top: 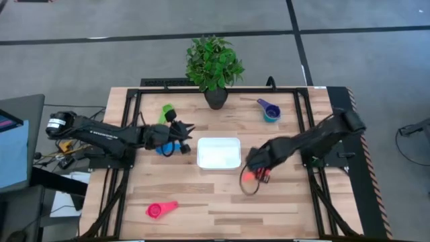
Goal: Nest measuring cups in basket
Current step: Stack the orange measuring cup on top of the dark blue measuring cup
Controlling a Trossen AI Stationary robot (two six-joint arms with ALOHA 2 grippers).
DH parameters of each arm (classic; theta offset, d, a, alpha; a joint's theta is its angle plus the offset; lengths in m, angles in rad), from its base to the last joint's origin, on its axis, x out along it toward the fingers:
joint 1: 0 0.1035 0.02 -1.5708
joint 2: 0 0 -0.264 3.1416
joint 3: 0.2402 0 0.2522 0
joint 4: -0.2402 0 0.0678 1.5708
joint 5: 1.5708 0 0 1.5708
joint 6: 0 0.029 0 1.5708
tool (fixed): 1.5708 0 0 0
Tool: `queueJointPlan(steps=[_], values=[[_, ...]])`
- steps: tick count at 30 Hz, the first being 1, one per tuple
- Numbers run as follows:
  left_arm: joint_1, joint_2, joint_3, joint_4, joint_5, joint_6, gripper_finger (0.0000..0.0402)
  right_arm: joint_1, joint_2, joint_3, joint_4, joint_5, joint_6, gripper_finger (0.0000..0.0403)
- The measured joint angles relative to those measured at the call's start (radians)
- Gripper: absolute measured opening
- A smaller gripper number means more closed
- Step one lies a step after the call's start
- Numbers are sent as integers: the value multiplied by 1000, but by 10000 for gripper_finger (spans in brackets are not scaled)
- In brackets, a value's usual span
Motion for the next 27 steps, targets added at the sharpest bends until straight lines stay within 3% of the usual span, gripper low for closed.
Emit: queueJointPlan(steps=[6, 14, 20, 27], values=[[30, 0, 0, -26, 24, 12, 44, -202, -275, -174, 18, 67, 108, 6], [65, 0, 0, -32, 26, 18, 44, -542, -488, -187, 41, 199, 136, 14], [87, 0, 0, -30, 29, 17, 44, -761, -538, -187, 95, 251, 134, 12], [103, 0, 0, -30, 28, 16, 44, -909, -490, -187, 139, 225, 110, 20]])
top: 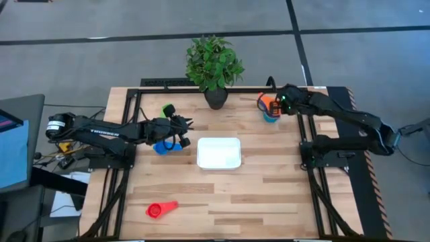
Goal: Nest measuring cups in basket
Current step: Stack the orange measuring cup on top of the dark blue measuring cup
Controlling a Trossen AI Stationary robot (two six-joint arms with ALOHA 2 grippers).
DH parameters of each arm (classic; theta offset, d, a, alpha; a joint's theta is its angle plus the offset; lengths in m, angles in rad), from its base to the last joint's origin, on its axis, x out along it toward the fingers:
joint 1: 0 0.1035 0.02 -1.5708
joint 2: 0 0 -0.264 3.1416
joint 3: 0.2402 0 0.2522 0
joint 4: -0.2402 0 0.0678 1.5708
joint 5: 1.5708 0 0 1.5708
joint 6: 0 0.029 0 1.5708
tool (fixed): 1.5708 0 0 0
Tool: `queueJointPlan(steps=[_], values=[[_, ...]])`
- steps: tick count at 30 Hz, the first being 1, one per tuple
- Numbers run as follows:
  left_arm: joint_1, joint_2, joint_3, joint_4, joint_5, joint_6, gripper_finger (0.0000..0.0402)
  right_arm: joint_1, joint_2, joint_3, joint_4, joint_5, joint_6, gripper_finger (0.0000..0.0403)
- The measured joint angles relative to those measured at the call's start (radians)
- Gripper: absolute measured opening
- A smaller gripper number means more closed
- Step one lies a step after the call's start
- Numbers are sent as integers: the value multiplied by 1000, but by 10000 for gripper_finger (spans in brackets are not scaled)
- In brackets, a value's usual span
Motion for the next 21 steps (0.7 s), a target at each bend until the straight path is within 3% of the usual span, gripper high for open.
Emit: queueJointPlan(steps=[7, 21], values=[[13, 0, 0, -24, 2, 14, 44, -88, 61, -1, 58, -105, 0, 22], [14, 0, 0, -100, -32, 34, 44, -145, 150, 0, 43, -145, 11, 53]])
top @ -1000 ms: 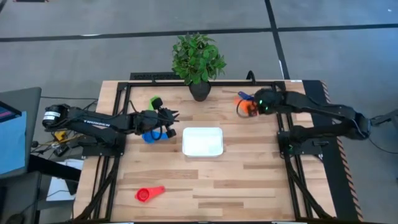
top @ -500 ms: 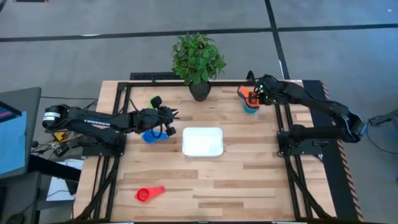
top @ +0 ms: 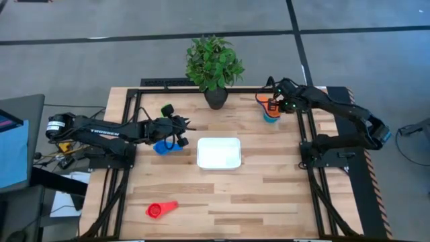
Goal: Nest measuring cups in basket
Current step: Stack the orange measuring cup on top of the dark blue measuring cup, then stack the blue measuring cup on top of the orange measuring cup
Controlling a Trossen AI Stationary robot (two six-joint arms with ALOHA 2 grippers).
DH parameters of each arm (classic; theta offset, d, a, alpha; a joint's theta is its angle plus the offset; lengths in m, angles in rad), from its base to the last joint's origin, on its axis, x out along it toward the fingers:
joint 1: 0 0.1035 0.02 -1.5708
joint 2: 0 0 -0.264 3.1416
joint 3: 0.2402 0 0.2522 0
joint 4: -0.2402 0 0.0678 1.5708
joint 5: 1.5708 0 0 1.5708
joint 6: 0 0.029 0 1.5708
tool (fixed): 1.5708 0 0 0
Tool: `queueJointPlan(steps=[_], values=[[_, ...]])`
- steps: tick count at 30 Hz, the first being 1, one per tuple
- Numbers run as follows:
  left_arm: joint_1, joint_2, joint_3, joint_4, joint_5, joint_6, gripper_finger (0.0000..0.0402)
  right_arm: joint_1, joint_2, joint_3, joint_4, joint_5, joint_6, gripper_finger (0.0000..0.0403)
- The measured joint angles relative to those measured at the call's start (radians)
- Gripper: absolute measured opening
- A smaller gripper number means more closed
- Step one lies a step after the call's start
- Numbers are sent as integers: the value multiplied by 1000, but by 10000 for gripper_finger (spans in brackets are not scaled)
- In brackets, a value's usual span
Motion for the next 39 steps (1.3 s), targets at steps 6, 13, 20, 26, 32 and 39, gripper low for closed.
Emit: queueJointPlan(steps=[6, 13, 20, 26, 32, 39], values=[[5, 0, 0, 0, 0, 12, 44, 2, 22, 0, -6, -14, 12, 81], [34, 0, 0, 0, 4, 12, 44, 2, 7, 0, -60, -13, -77, 112], [67, 0, 0, 0, 9, 12, 44, 34, -15, 0, -72, -4, -115, 118], [74, 0, 0, 0, 18, 10, 44, 91, -20, 0, -68, 28, -154, 118], [72, 0, 0, 0, 55, -40, 44, 191, -20, 0, -62, 41, -185, 118], [72, 0, 0, 0, 69, -60, 44, 395, -20, 0, 82, 86, -191, 118]])
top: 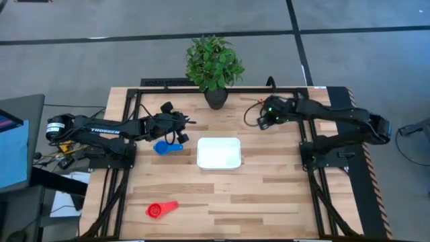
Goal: Nest measuring cups in basket
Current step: Stack the blue measuring cup on top of the orange measuring cup
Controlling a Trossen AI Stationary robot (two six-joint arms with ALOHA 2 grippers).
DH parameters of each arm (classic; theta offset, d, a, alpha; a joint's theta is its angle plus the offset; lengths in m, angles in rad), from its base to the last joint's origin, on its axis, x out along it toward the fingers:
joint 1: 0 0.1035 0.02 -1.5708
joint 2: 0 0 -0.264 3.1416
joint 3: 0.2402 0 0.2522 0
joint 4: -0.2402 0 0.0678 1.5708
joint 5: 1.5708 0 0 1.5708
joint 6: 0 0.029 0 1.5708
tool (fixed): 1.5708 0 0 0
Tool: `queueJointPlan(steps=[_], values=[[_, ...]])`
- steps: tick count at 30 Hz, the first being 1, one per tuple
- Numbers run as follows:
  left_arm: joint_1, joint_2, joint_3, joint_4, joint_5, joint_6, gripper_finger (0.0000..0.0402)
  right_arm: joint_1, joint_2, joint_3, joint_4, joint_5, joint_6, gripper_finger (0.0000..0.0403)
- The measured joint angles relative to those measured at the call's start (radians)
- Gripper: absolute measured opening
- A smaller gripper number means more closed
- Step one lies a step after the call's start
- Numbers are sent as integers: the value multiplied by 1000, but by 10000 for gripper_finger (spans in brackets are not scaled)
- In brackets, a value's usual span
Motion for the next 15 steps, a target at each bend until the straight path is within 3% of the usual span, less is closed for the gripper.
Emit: queueJointPlan(steps=[9, 15], values=[[39, 0, 0, 25, 25, 52, 44, 200, 0, 0, 194, 12, 56, 118], [121, 0, 0, 69, 123, 73, 44, 289, 0, 0, 333, 8, 57, 118]])
